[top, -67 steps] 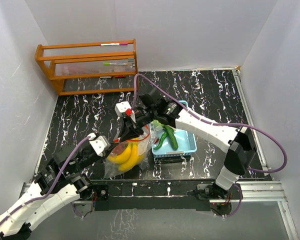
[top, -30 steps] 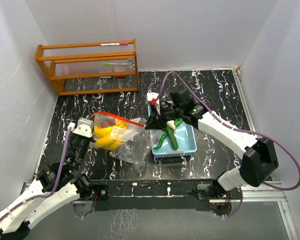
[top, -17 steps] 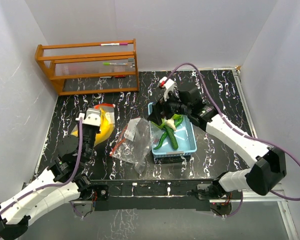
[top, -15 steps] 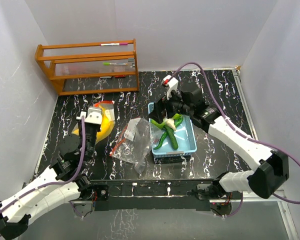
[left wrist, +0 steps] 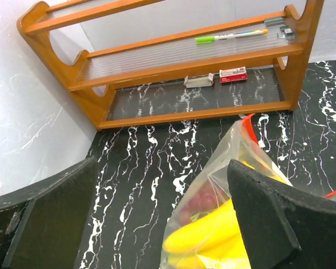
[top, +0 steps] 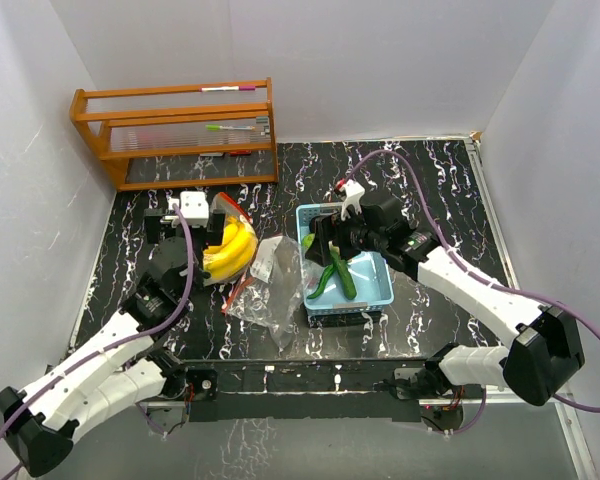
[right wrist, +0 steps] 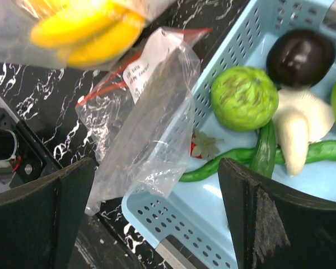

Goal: Place the food in the zip-top bag and seal the zipper
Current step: Place the zipper food storage bag at the center of the board, then pick up the zipper food storage bag at the center of the board.

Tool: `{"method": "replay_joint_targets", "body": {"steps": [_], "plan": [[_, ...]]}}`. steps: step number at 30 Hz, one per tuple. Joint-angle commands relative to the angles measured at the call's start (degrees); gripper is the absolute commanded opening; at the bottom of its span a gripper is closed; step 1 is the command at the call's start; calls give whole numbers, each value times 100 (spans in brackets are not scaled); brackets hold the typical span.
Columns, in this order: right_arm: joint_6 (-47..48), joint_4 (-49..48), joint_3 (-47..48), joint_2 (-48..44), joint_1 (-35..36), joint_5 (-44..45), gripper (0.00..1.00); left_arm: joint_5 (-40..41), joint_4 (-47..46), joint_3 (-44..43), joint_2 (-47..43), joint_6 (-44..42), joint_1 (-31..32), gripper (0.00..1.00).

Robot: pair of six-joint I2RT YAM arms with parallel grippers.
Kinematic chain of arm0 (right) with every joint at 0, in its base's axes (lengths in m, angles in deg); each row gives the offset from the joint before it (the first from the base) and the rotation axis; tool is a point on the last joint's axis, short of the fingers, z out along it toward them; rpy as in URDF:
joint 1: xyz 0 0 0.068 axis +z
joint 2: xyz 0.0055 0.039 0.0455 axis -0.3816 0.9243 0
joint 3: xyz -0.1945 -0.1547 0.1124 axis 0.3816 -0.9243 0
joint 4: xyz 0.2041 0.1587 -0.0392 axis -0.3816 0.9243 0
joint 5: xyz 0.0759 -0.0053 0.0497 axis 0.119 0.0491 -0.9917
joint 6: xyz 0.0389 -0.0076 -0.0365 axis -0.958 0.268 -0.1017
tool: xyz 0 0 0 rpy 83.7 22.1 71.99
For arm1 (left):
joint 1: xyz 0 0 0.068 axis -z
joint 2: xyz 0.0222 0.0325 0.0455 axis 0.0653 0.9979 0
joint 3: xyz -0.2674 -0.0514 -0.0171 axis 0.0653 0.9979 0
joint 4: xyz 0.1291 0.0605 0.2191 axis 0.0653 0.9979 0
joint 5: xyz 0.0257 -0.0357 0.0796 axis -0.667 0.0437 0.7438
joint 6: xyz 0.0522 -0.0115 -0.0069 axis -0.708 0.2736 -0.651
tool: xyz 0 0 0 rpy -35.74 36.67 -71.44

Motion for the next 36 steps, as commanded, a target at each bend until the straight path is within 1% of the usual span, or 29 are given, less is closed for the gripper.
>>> {"method": "replay_joint_targets", "body": {"steps": [1, 6, 12, 15, 18, 19, 20, 22, 24, 25, 26, 31, 36], "plan": [[-395, -437, -207, -100, 30, -259, 94, -436, 610, -364, -185, 881, -278, 97], [-486, -671, -246, 175, 252, -350, 92, -669, 814, -465, -263, 968, -280, 97], [-484, -673, -160, 658, 597, -16, 91, -1130, 1488, -819, -301, 1333, -284, 97], [-462, -591, -142, 819, 638, 327, 88, -1611, 1745, -948, -432, 1420, -280, 97], [-439, -538, -96, 1040, 643, 415, 79, -2058, 1837, -884, -614, 1468, -280, 97], [-451, -546, -83, 1112, 645, 378, 74, -2137, 1850, -833, -657, 1469, -280, 97], [-450, -558, -83, 1176, 653, 359, 68, -2182, 1865, -768, -689, 1459, -280, 97], [-447, -513, -49, 1251, 650, 409, 49, -2241, 1921, -634, -751, 1446, -281, 97], [-441, -404, 2, 1254, 653, 500, 22, -2270, 2013, -546, -800, 1485, -280, 97], [-427, -360, 18, 1223, 651, 519, 13, -2288, 2053, -495, -825, 1500, -278, 97], [-399, -332, 26, 1168, 649, 548, 8, -2298, 2088, -457, -848, 1512, -280, 97], [-303, -94, 187, 533, 611, 827, 8, -2358, 2194, -272, -963, 1614, -280, 97], [-26, 375, 781, -182, 458, 590, 8, -2430, 2120, -198, -959, 1764, -280, 97]]}}
